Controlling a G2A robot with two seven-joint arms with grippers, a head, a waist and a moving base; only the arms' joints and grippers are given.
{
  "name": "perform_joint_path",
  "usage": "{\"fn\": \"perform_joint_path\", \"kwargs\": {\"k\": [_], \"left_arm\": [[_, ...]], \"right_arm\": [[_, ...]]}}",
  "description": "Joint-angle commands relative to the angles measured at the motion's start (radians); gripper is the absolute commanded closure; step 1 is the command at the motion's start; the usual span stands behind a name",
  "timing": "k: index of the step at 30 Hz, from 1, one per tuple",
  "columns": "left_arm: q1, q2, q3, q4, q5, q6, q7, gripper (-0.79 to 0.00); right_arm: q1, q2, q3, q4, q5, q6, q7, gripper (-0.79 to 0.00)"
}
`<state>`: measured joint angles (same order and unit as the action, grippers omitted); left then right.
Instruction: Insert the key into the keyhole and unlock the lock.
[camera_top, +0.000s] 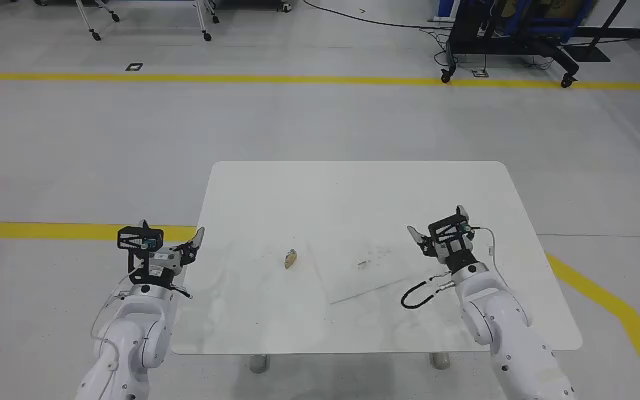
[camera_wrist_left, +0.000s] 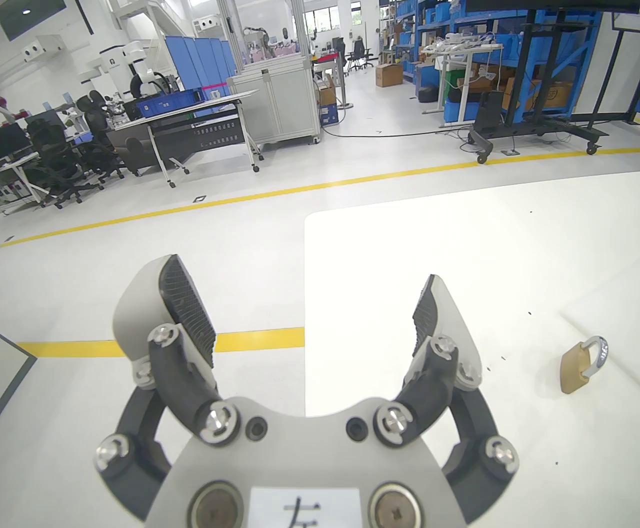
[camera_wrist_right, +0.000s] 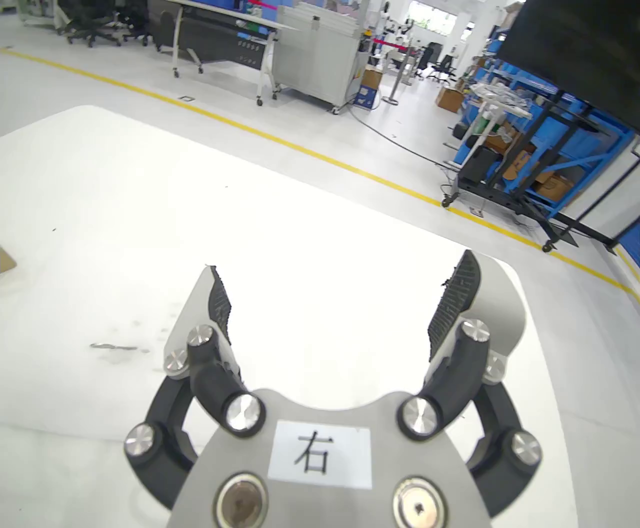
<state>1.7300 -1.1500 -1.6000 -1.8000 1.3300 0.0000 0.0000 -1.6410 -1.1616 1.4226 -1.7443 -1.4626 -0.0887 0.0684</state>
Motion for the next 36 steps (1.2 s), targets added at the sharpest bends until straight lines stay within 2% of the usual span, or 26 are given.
{"fn": "perform_joint_path", "kwargs": {"k": [1,5,11,23,27,28,29,30,31,34,36], "left_arm": [[0.000,0.000,0.000,0.000,0.000,0.000,0.000,-0.785],[0.000,0.000,0.000,0.000,0.000,0.000,0.000,-0.785],[0.000,0.000,0.000,0.000,0.000,0.000,0.000,-0.785],[0.000,0.000,0.000,0.000,0.000,0.000,0.000,-0.785],[0.000,0.000,0.000,0.000,0.000,0.000,0.000,-0.785],[0.000,0.000,0.000,0.000,0.000,0.000,0.000,-0.785],[0.000,0.000,0.000,0.000,0.000,0.000,0.000,-0.785],[0.000,0.000,0.000,0.000,0.000,0.000,0.000,-0.785],[0.000,0.000,0.000,0.000,0.000,0.000,0.000,-0.785],[0.000,0.000,0.000,0.000,0.000,0.000,0.000,-0.785],[0.000,0.000,0.000,0.000,0.000,0.000,0.000,-0.785]], "right_arm": [[0.025,0.000,-0.036,0.018,-0.003,-0.079,0.015,-0.785],[0.083,0.009,-0.053,0.065,0.041,-0.336,0.052,-0.785],[0.191,0.015,-0.084,0.180,0.107,-0.576,0.147,-0.785],[0.214,0.015,-0.095,0.195,0.095,-0.579,0.166,-0.785],[0.263,0.023,-0.131,0.224,0.041,-0.737,0.161,-0.785],[0.278,0.025,-0.142,0.235,0.029,-0.780,0.155,-0.711],[0.294,0.026,-0.150,0.248,0.016,-0.817,0.153,-0.545],[0.308,0.028,-0.159,0.258,-0.001,-0.838,0.151,-0.422],[0.319,0.028,-0.170,0.266,-0.016,-0.856,0.147,-0.366],[0.347,0.028,-0.198,0.298,-0.046,-0.876,0.138,-0.326],[0.366,0.026,-0.222,0.318,-0.059,-0.874,0.139,-0.252]]}}
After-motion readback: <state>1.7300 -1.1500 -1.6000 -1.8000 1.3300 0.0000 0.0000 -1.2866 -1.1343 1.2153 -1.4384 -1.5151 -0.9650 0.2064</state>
